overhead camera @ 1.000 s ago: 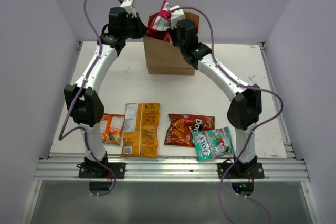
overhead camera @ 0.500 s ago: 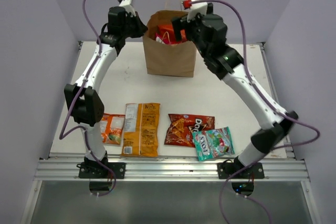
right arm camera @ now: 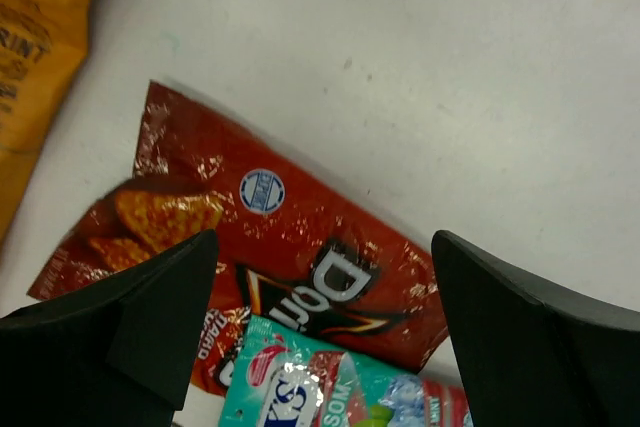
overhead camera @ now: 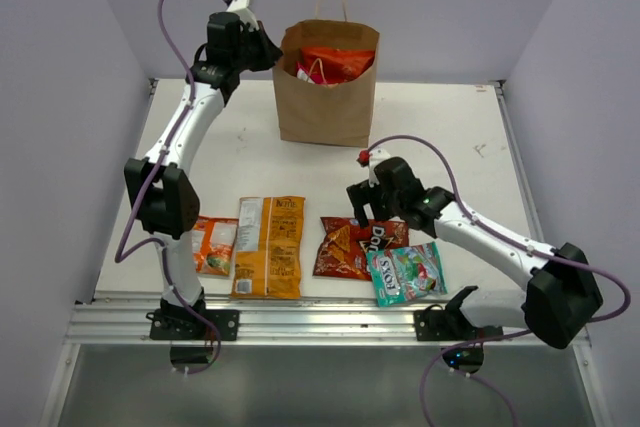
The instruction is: Place the snacks into the paper bag
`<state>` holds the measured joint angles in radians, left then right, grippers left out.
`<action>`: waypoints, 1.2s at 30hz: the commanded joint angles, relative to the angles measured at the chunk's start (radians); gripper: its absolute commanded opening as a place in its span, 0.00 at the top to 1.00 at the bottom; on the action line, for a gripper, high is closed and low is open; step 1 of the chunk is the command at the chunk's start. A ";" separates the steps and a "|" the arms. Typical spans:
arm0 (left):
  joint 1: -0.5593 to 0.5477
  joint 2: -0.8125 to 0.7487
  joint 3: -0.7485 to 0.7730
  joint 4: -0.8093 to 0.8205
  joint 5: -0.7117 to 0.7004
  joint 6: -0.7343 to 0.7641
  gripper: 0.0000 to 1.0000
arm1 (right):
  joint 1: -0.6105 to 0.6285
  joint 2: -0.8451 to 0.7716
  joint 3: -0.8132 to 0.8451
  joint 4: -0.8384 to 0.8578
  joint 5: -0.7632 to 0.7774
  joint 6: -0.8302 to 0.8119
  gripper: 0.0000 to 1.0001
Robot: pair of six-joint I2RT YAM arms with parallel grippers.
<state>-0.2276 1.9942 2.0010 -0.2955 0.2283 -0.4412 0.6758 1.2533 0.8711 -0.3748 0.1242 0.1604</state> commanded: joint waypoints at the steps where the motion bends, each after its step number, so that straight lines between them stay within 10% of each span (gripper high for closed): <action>1: 0.007 0.012 0.004 0.033 0.005 -0.021 1.00 | 0.005 -0.014 -0.023 0.095 -0.086 0.103 0.08; 16: 0.005 -0.014 -0.054 0.025 0.002 -0.007 1.00 | 0.037 0.279 -0.090 0.106 -0.271 0.136 0.19; 17: 0.005 -0.014 -0.054 0.027 0.003 -0.007 1.00 | 0.044 0.313 -0.090 0.099 -0.265 0.142 0.30; 19: 0.005 -0.012 -0.054 0.025 0.002 -0.005 1.00 | 0.047 0.333 -0.078 0.080 -0.262 0.145 0.84; 21: 0.004 -0.011 -0.053 0.022 0.000 -0.002 1.00 | 0.048 0.336 -0.054 0.065 -0.250 0.139 1.00; 26: 0.005 -0.014 -0.048 0.018 -0.001 0.001 1.00 | 0.047 0.238 0.041 -0.059 -0.085 0.100 1.00; 36: 0.004 -0.038 -0.031 0.009 -0.014 0.013 1.00 | 0.018 0.199 0.847 -0.362 0.575 -0.168 1.00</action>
<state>-0.2276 1.9881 1.9671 -0.2516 0.2310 -0.4522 0.7078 1.4994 1.5639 -0.6781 0.4480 0.1150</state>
